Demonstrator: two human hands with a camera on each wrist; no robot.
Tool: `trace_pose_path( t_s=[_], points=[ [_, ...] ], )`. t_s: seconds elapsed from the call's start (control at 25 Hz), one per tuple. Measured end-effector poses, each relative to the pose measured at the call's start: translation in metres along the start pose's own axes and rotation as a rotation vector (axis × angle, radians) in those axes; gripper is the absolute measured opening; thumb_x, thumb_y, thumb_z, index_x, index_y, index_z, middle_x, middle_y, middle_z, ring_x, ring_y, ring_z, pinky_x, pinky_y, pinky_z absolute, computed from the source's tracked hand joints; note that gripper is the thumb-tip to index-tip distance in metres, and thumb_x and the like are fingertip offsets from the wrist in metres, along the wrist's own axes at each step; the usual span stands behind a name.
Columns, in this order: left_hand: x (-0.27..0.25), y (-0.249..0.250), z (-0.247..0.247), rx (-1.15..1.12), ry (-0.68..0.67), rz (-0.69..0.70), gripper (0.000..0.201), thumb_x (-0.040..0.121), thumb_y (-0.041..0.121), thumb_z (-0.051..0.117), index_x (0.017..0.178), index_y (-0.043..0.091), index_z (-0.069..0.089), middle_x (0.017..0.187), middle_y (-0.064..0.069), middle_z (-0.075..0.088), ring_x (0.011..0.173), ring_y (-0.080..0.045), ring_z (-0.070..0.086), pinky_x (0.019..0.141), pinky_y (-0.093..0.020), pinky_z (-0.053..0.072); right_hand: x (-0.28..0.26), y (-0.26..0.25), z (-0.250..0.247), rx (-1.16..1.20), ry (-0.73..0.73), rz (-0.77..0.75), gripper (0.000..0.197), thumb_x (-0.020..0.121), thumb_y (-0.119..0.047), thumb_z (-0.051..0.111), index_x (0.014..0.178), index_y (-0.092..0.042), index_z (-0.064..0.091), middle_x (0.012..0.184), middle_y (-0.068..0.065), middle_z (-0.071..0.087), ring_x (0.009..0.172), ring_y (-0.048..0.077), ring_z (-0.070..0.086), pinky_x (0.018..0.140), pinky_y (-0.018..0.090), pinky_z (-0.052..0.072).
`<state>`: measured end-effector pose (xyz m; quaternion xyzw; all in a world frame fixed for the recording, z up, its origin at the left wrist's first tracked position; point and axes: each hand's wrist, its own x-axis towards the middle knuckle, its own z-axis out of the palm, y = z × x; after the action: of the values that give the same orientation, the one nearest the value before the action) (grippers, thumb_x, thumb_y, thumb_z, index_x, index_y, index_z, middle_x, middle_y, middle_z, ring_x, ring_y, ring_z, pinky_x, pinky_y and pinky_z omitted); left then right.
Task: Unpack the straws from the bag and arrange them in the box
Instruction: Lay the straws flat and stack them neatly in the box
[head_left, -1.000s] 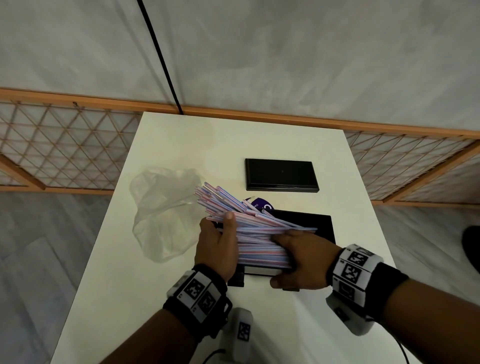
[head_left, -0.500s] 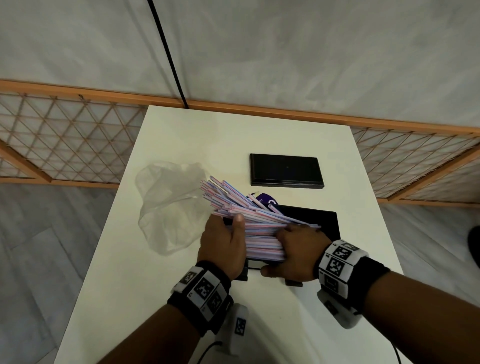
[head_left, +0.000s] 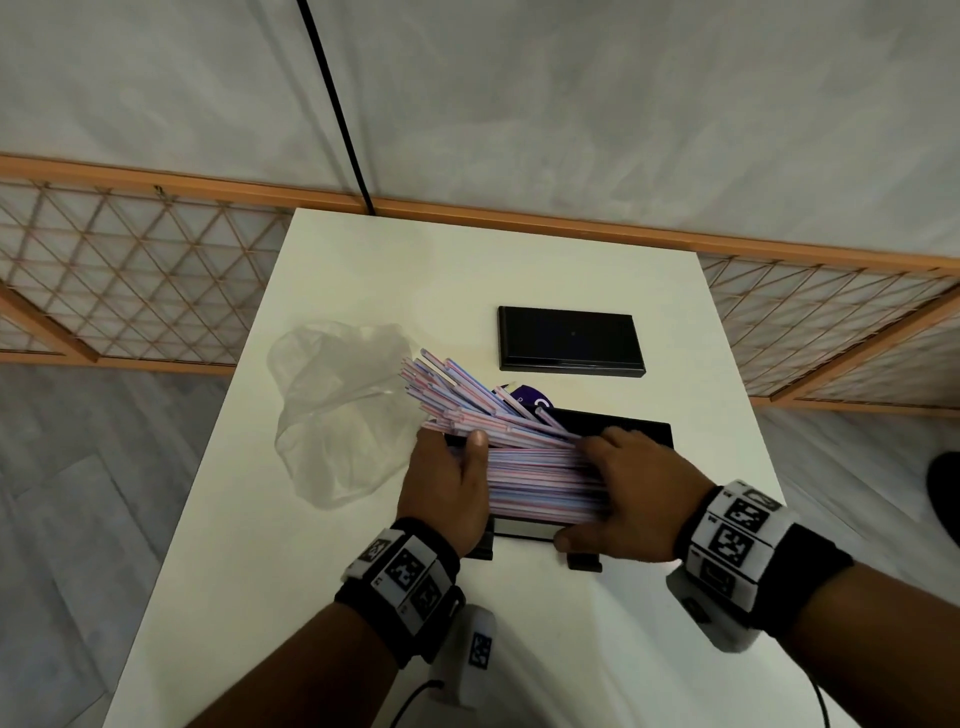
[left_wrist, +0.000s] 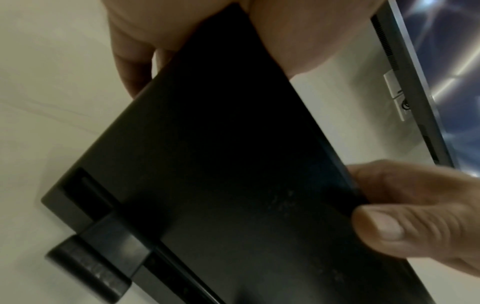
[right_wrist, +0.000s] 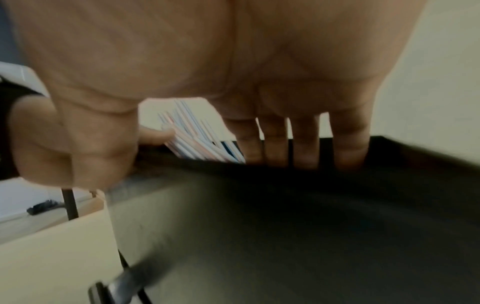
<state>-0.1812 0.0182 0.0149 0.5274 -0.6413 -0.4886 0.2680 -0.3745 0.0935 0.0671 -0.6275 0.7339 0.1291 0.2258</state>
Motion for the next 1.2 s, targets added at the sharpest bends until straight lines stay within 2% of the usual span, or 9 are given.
trace_pose_path(
  t_s=[0.2,0.32,0.44,0.52,0.68,0.8,0.92,1.12,1.2],
  points=[
    [-0.002,0.000,-0.001,-0.124,0.001,-0.081,0.036,0.095,0.040,0.058,0.125,0.022,0.048,0.118,0.009,0.060,0.106,-0.009,0.057,0.089,-0.025,0.040,0.015,0.002,0.015,0.062,-0.124,0.002,0.108,0.048,-0.091,0.050,0.137,-0.029,0.043,0.125,-0.001,0.049,0.114,0.022,0.053,0.100,0.039,0.048],
    [0.010,0.004,-0.009,-0.382,0.081,-0.160,0.044,0.083,0.020,0.079,0.120,0.012,0.055,0.112,0.000,0.070,0.100,-0.014,0.069,0.085,-0.031,0.054,0.021,-0.002,0.018,0.094,-0.121,-0.001,0.111,0.045,-0.089,0.054,0.139,-0.030,0.041,0.128,-0.002,0.047,0.117,0.021,0.053,0.101,0.038,0.047],
    [0.029,0.014,-0.019,-0.579,0.104,-0.193,0.035,0.075,0.002,0.082,0.104,0.010,0.064,0.096,-0.003,0.077,0.087,-0.019,0.074,0.074,-0.032,0.059,0.024,-0.006,0.019,0.114,-0.116,-0.027,0.096,0.053,-0.080,0.066,0.133,-0.030,0.045,0.128,-0.004,0.054,0.116,0.019,0.056,0.100,0.034,0.048],
    [0.039,0.021,-0.022,-0.586,0.102,-0.173,0.044,0.069,0.006,0.087,0.106,0.013,0.063,0.101,-0.006,0.074,0.092,-0.024,0.073,0.081,-0.038,0.059,0.023,-0.007,0.018,0.087,-0.095,-0.022,0.088,0.056,-0.077,0.068,0.128,-0.032,0.046,0.125,-0.004,0.055,0.114,0.020,0.056,0.098,0.035,0.048],
    [0.043,0.030,-0.018,-0.515,0.138,-0.074,0.049,0.060,0.021,0.087,0.103,0.029,0.064,0.106,0.000,0.074,0.095,-0.018,0.073,0.088,-0.039,0.058,0.018,-0.007,0.026,0.068,-0.089,0.043,0.101,0.049,-0.087,0.052,0.133,-0.032,0.041,0.134,-0.002,0.045,0.125,0.026,0.046,0.105,0.043,0.042],
    [0.035,0.040,-0.009,-0.459,0.147,0.031,0.031,0.072,0.021,0.085,0.097,0.023,0.067,0.095,0.004,0.076,0.085,-0.012,0.073,0.082,-0.032,0.058,0.016,-0.004,0.025,0.185,-0.077,-0.024,0.089,0.056,-0.078,0.064,0.129,-0.031,0.045,0.127,-0.005,0.052,0.117,0.020,0.055,0.099,0.037,0.048],
    [0.028,0.048,-0.002,-0.443,0.162,0.019,0.014,0.083,0.023,0.079,0.085,0.019,0.066,0.077,0.008,0.071,0.066,-0.005,0.065,0.068,-0.023,0.052,0.008,0.000,0.017,0.178,0.062,0.026,0.104,0.043,-0.088,0.059,0.128,-0.030,0.043,0.121,-0.007,0.049,0.109,0.017,0.052,0.095,0.040,0.049],
    [0.027,0.054,0.003,-0.451,0.157,-0.029,0.018,0.085,0.030,0.077,0.081,0.017,0.065,0.075,0.005,0.069,0.060,0.000,0.061,0.061,-0.015,0.050,0.004,-0.008,0.014,0.195,0.092,0.133,0.127,0.036,-0.097,0.054,0.139,-0.028,0.028,0.133,-0.005,0.043,0.122,0.021,0.045,0.103,0.046,0.043],
    [0.027,0.055,0.004,-0.415,0.165,-0.012,0.017,0.087,0.033,0.074,0.080,0.021,0.064,0.077,0.004,0.069,0.065,-0.002,0.064,0.066,-0.021,0.054,0.008,-0.015,0.016,0.165,0.097,0.128,0.127,0.038,-0.101,0.047,0.142,-0.031,0.024,0.134,-0.004,0.043,0.124,0.024,0.044,0.105,0.048,0.040]
  ],
)
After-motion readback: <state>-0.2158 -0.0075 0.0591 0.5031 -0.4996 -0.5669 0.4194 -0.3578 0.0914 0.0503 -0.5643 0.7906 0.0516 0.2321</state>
